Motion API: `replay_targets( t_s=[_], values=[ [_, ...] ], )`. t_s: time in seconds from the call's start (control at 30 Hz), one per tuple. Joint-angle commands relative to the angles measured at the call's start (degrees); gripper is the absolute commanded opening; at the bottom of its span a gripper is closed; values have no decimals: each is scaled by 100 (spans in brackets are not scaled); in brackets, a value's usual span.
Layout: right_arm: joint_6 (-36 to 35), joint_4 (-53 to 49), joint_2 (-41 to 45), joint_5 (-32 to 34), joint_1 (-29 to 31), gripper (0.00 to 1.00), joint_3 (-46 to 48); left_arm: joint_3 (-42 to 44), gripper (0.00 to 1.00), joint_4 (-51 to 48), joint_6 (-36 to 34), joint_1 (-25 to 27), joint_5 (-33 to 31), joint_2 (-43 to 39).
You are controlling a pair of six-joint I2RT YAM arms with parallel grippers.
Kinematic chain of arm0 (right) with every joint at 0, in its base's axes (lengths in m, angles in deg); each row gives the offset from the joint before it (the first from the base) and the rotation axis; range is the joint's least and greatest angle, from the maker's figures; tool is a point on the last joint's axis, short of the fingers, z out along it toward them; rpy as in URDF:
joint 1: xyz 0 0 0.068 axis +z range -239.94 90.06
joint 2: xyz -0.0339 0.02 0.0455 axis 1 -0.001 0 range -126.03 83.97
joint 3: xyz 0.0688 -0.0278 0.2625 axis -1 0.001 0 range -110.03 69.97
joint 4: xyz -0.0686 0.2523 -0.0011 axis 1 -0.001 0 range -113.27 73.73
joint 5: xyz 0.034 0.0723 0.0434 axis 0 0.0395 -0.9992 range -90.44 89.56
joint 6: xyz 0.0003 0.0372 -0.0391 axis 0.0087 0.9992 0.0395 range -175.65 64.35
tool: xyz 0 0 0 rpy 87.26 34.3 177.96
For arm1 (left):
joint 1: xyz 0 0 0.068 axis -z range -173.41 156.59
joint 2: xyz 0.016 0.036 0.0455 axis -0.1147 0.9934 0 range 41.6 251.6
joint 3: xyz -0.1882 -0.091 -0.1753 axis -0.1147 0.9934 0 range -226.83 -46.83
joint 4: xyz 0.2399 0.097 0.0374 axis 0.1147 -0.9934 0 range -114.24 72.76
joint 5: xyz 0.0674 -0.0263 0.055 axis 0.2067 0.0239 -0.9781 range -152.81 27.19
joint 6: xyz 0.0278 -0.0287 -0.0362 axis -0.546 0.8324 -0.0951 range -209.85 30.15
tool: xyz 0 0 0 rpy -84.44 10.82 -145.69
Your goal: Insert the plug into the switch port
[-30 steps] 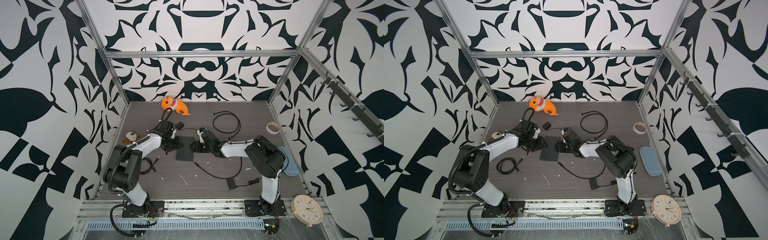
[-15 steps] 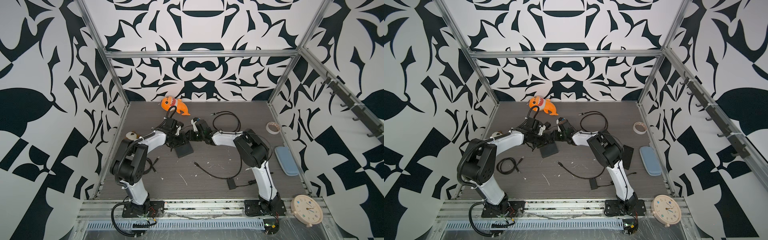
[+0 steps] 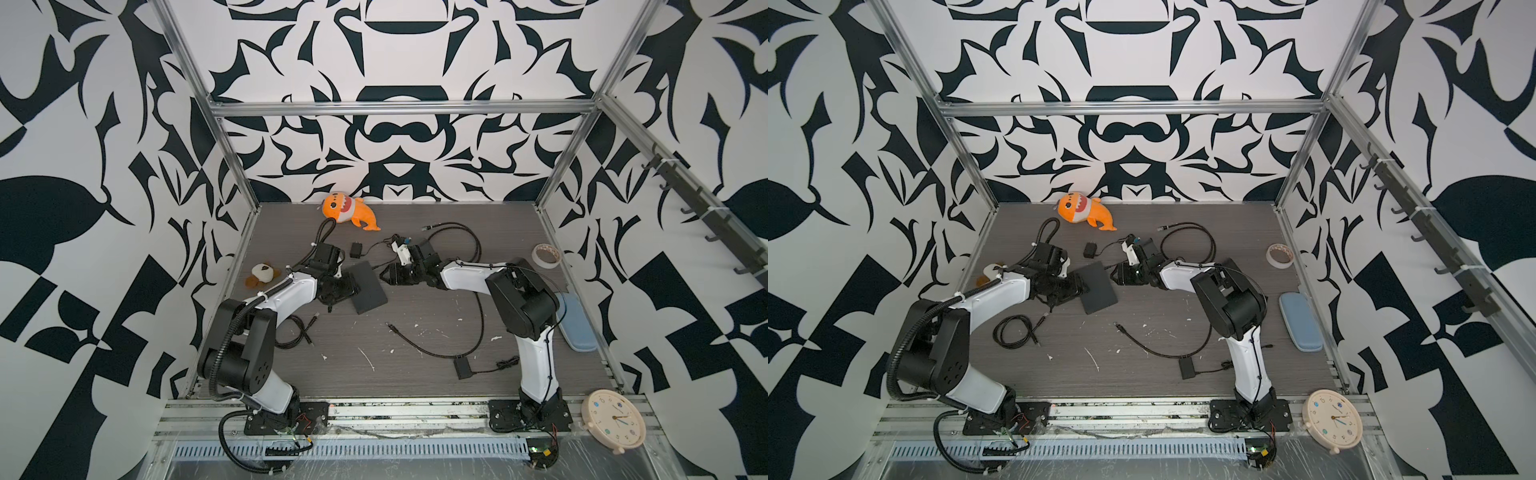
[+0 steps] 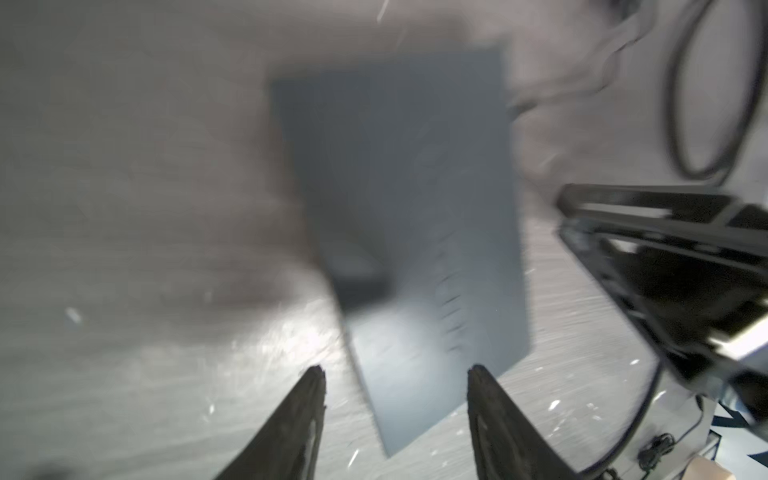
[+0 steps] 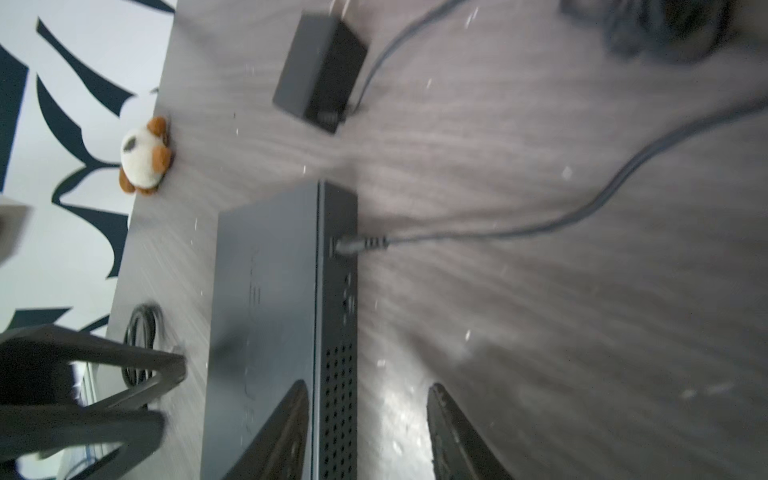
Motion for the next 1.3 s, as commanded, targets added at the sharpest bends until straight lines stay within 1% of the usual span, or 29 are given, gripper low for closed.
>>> replay_targets(
  t_s=[0.0,0.13,0.2,0.27,0.4,0.53,0.57,0.63,0.67,0.73,0.8,0.87,0.93,1.0,1.03,1.1,1.2,1.27],
  values=[
    [-121,76,226,-160,103,51,68,167,57,298,324,39,208,5],
    [-105,75,289,-51,149,50,120,171,56,658,422,190,581,162],
    [-135,57,376,18,135,50,173,49,56,672,414,260,794,326],
    [-217,-42,488,56,141,50,189,-37,56,672,401,295,854,412],
    [-484,-423,748,239,132,50,200,-102,56,653,376,296,830,329],
    [-680,-795,1054,602,112,51,262,-298,56,422,31,239,965,156],
    [-740,-881,1129,695,107,52,264,-444,56,116,-136,222,753,95],
    [-855,-1067,1237,829,103,52,264,-723,56,-573,-528,184,67,-31],
    [-901,-1133,1281,871,106,52,271,-872,53,-904,-804,142,-220,-98],
    [-955,-1157,1376,914,107,52,338,-1145,46,-1560,-1570,75,-683,-170],
    [-990,-1079,1483,961,105,52,497,-1579,42,-2354,-2443,-67,-1098,-51],
    [-1015,-1012,1571,1010,103,52,601,-1970,41,-3001,-3114,-188,-1218,163],
    [-1026,-1012,1630,1010,83,53,655,-2171,41,-3392,-3667,-192,-1419,372],
    [-996,-1014,1714,933,73,53,739,-2174,45,-3691,-4311,-196,-1442,504],
    [-979,-984,1766,894,75,53,782,-2118,46,-3699,-4490,-213,-1557,523],
    [-911,-935,1859,825,82,53,922,-2021,49,-3757,-4693,-315,-1556,575],
    [-679,-768,1997,655,81,53,1140,-1870,51,-3964,-4773,-387,-1618,689],
    [-511,-574,2086,506,83,53,1320,-1661,52,-3974,-4765,-401,-1844,635]
  ],
)
